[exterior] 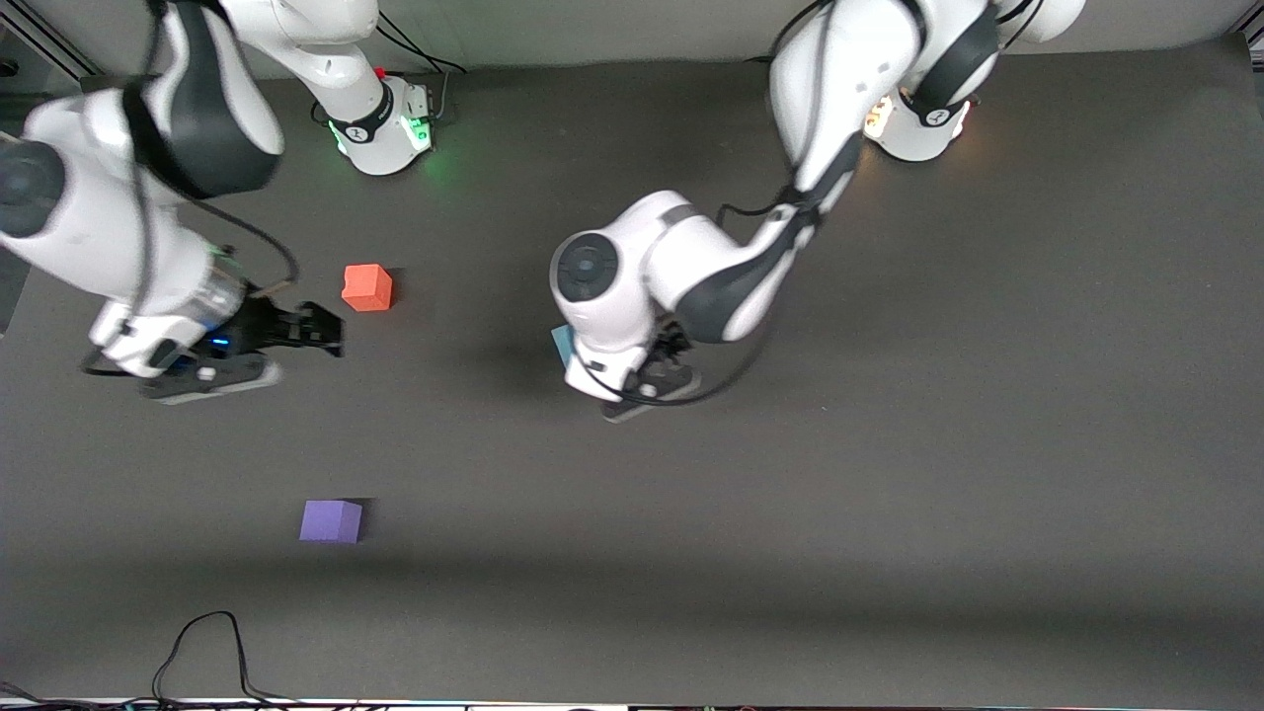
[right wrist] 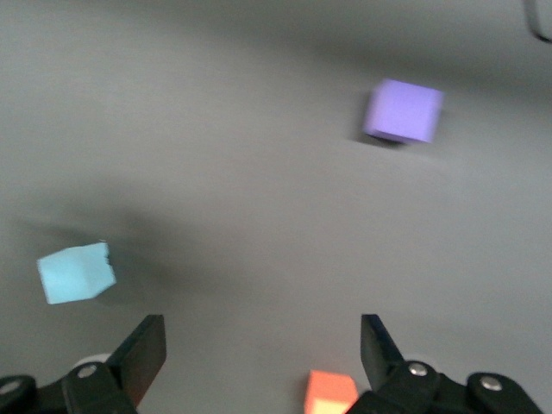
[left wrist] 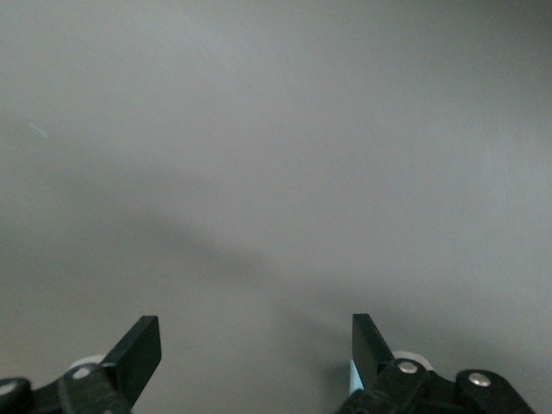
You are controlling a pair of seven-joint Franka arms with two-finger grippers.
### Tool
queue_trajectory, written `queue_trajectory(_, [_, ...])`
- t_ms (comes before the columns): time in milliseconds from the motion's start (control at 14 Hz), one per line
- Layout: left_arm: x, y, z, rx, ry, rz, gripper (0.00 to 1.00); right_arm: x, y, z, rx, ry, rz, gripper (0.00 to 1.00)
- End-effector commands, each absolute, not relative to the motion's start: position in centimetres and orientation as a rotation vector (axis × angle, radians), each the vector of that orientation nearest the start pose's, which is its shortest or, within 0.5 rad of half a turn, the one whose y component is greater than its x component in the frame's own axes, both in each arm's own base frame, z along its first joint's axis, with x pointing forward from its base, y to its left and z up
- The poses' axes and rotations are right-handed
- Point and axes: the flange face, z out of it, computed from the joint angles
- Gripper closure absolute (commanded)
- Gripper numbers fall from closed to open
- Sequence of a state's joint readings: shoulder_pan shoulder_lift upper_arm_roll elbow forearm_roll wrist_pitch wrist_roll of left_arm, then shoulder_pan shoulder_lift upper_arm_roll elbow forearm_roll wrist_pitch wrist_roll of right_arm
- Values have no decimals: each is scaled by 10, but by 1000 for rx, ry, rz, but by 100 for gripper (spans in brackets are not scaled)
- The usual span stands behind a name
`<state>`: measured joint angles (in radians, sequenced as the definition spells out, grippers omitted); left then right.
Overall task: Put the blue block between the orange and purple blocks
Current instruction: 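Set the blue cube down with the left gripper and withdraw it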
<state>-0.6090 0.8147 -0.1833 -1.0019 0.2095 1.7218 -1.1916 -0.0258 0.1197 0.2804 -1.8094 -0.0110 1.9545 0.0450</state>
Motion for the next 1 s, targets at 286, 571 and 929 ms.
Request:
queue_trajectory(286, [596,-197,456,-3034,-433,31,0,556,325,372,-3111,-463,-155,0])
queue_trajectory(571, [582,-69,481,-3037,-213,90,0,532,375,285,-3128,-449,-175,0])
queue_trajectory(929, [553,-1,532,-3097,-141,92,0,492,391,227,-3050,-370,-209,0])
